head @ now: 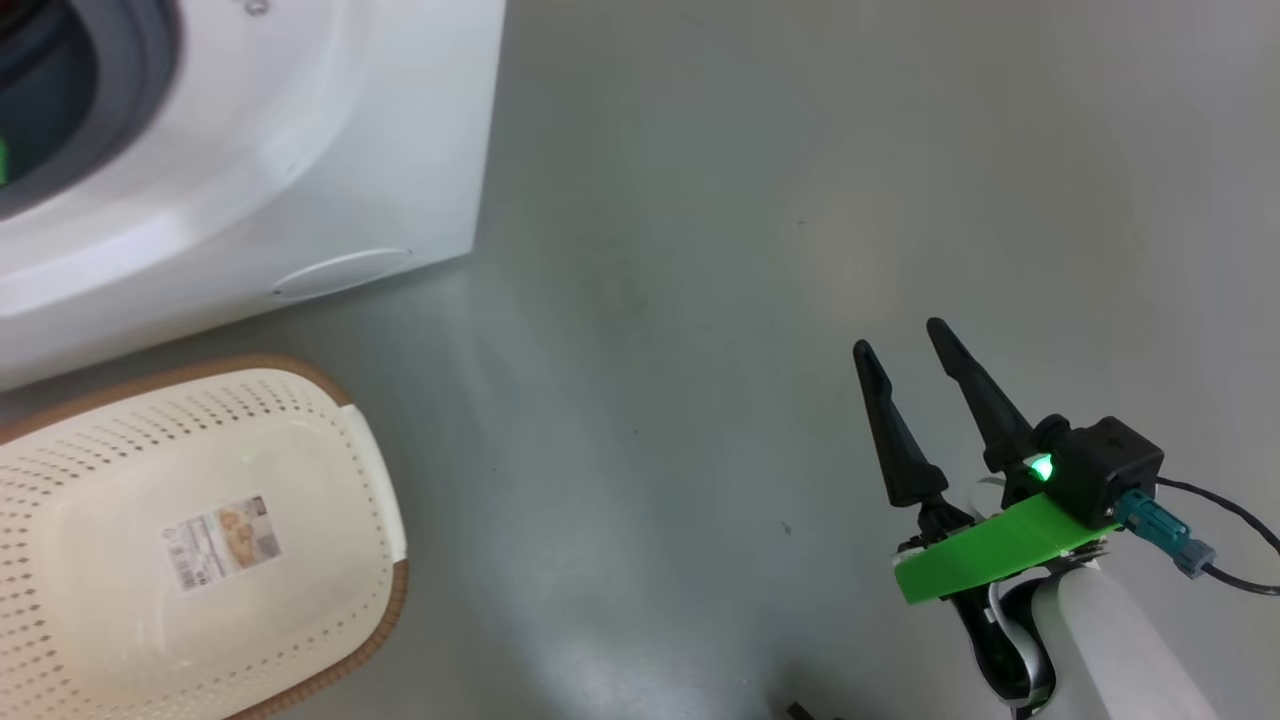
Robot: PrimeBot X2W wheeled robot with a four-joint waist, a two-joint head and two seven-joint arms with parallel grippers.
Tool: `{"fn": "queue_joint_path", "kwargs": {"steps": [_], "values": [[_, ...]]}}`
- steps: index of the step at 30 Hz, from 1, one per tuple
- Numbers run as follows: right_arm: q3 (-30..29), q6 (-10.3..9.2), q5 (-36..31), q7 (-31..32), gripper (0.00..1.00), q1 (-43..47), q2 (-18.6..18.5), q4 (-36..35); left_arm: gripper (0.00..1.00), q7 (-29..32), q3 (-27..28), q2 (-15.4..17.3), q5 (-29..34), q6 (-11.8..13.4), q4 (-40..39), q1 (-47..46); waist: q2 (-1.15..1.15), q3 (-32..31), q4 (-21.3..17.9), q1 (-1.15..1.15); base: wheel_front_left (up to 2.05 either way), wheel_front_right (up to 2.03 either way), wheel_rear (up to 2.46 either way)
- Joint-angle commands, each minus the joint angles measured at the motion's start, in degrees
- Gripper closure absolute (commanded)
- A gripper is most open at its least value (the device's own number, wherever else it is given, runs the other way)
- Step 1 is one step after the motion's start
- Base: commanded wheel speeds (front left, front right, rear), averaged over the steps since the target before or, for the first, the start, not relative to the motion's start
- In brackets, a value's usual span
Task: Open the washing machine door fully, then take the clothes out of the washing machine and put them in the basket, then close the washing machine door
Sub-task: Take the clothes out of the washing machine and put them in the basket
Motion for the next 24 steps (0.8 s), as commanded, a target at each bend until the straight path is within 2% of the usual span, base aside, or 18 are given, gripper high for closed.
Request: {"fn": "queue_joint_path", "kwargs": {"steps": [1,9,16,17,18,19,24], "values": [[1.5,0.28,0.4,-0.4,0.00,-0.8,-0.5,-1.4,0.00,1.2,1.0,3.4,-0.3,-0.4,-0.1,-1.9,0.00,2.2,-2.1,0.00,0.00,0.00,0.00],[3.2,0.28,1.6,-0.4,0.00,-1.4,-0.5,-1.8,0.00,9.4,-1.1,6.9,1.4,0.8,4.9,-6.8,0.00,3.5,-2.6,0.00,0.00,0.00,0.00],[3.6,0.28,1.3,-0.4,0.00,-1.7,-0.5,-2.2,0.00,13.9,-3.6,7.6,3.4,3.2,7.3,-8.2,0.00,3.5,-2.1,0.00,0.00,0.00,0.00],[3.6,0.28,1.2,-0.4,0.00,-1.7,-0.5,-2.3,0.17,14.4,-3.9,7.6,3.6,3.5,7.7,-8.2,0.00,3.5,-2.1,0.00,0.00,0.00,0.00],[3.6,0.28,1.2,-0.4,0.00,-1.7,-0.5,-2.4,0.62,14.6,-4.0,7.6,3.7,3.9,7.9,-8.3,0.00,3.5,-2.1,0.00,0.00,0.00,0.00],[3.6,0.28,1.1,-0.4,0.00,-1.7,-0.5,-2.5,1.00,14.9,-4.1,7.6,3.8,4.1,8.0,-8.4,0.00,3.6,-2.1,0.00,0.00,0.00,0.00],[3.3,0.28,0.4,-0.4,0.00,-1.9,-0.5,-2.7,1.00,15.6,-5.1,7.6,4.1,4.7,8.4,-8.2,0.00,3.6,-1.9,0.00,0.00,0.00,0.00]]}}
